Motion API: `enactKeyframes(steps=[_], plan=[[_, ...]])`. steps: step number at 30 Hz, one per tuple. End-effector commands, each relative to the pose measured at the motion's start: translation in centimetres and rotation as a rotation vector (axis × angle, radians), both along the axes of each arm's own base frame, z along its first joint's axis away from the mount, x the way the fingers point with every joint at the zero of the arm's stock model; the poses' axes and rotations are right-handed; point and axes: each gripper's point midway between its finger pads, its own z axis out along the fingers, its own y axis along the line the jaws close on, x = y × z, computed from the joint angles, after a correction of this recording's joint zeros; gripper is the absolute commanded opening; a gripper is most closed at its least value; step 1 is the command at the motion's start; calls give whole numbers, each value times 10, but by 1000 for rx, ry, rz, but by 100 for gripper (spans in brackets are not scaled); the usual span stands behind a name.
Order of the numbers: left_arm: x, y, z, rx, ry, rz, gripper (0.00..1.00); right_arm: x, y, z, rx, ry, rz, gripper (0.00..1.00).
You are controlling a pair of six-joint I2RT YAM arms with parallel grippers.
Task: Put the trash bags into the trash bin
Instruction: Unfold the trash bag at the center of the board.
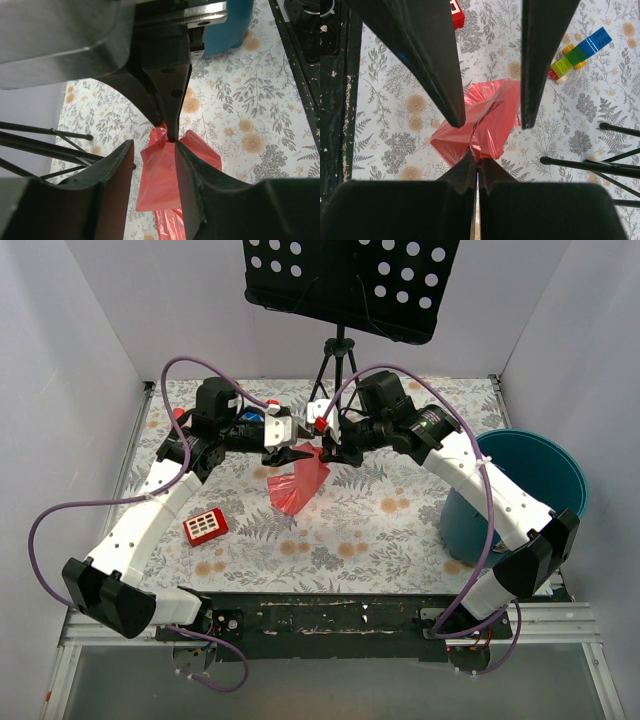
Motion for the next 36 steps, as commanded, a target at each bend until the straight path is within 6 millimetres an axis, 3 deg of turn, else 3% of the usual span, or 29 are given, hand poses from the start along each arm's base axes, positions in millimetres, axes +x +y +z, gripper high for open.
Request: enactKeyframes(steps=[1,5,11,14,26,31,36], plan=[[-7,-8,5,-1,-25,-45,35,5,8,30,67,-51,-6,1],[-7,-10,-4,32,-50,-58,24,5,7,28,62,-49,-9,1],[-2,-11,1,22,-12,-22,12,2,2,24,50,-54,-11,1],[-2,-10,8,-4,-17,-2,16,1,1,23,49,-54,-10,1],[3,-7,11,-8,-20,51,13,2,2,24,48,-56,-7,1],[3,-5,12,-7,-23,61,1,2,2,21,45,-54,-6,1],[0,-5,14,-24,7,71,0,8,0,24,56,-57,-59,1]])
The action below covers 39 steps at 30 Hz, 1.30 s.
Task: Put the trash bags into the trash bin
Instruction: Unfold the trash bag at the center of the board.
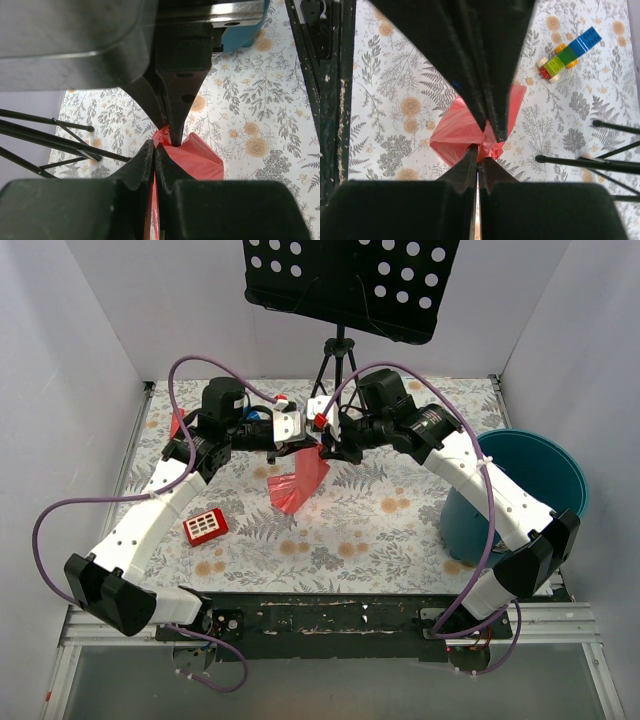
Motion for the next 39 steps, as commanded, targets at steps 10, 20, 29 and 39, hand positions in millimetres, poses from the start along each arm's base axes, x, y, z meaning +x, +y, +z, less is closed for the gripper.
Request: enactKeyframes(steps=[10,20,29,39], plan=[[-2,17,62,-242,240,286,0,32,-64,92,464,88,-264,69],[-2,23,63,-270,327,361,0,-3,-45,95,536,208,-28,69],[20,30,69,-296,311,457,0,-19,-49,93,559,220,-45,68],[23,28,69,-306,335,459,0,14,-32,88,591,276,-96,65]])
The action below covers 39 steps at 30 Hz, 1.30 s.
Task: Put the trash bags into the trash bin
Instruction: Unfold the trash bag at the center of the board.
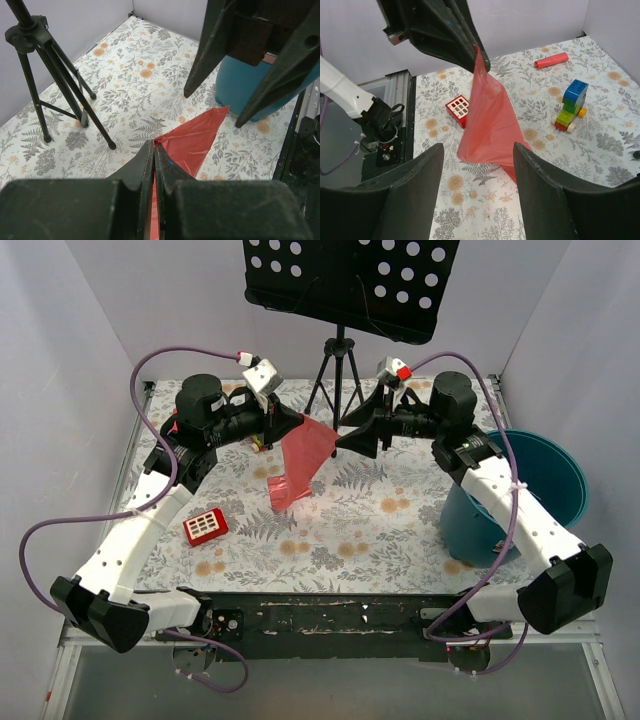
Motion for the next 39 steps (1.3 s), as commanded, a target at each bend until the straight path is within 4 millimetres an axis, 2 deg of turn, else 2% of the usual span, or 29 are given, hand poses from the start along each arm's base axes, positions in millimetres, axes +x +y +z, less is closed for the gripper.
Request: enactKeyframes(steps=[1,4,8,14,17,19,21,25,30,33,37,39], plan=[[3,3,23,-34,-43,20,0,9,11,18,50,-15,25,63],[5,1,23,-40,-44,21,0,11,14,16,48,4,38,56],[6,0,22,-40,-42,13,0,12,18,19,60,2,50,34],[6,-2,19,-36,-38,1,0,10,28,28,67,-17,87,27],[6,-1,19,-33,-44,6,0,8,30,27,60,-23,102,11],[7,0,18,-33,-44,14,0,5,31,25,52,-21,111,5],[7,1,18,-32,-46,21,0,6,30,23,47,-20,103,6],[8,4,18,-31,-51,38,0,5,28,21,40,-19,88,14],[9,4,20,-34,-53,46,0,7,26,17,28,-14,63,14],[8,3,18,-33,-51,33,0,10,27,17,23,-25,52,3],[-9,-9,10,31,-136,-114,0,13,37,22,-6,-82,60,1],[-10,-13,7,75,-213,-152,0,11,45,23,-13,-73,84,1]])
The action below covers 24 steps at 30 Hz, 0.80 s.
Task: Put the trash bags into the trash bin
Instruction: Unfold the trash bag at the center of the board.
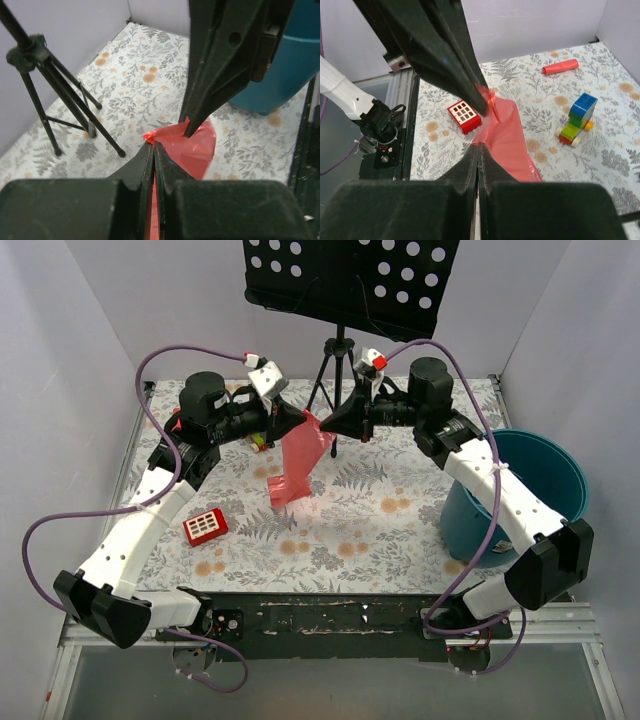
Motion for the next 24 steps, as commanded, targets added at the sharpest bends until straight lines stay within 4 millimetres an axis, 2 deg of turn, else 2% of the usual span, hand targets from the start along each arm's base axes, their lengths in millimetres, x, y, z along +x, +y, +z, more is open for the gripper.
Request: enactKeyframes(steps=[1,4,8,11,15,17,19,24], plan=[[-13,-9,6,103,-242,-133,0,-4,15,26,11,-86,43,1],[-4,-9,11,199,-457,-121,0,-7,23,27,17,-71,79,1],[12,-3,18,297,-661,-87,0,-12,28,27,13,-67,112,1],[1,-4,28,302,-774,-132,0,7,27,22,-22,-100,20,1],[-22,-6,37,289,-895,-213,0,34,16,-5,-100,-68,-58,1],[-24,-5,29,318,-911,-231,0,32,15,-2,-79,-67,-38,1],[-15,-2,11,388,-902,-228,0,23,19,4,-69,-83,0,1],[13,5,-27,557,-909,-201,0,-16,34,29,-46,-153,138,1]])
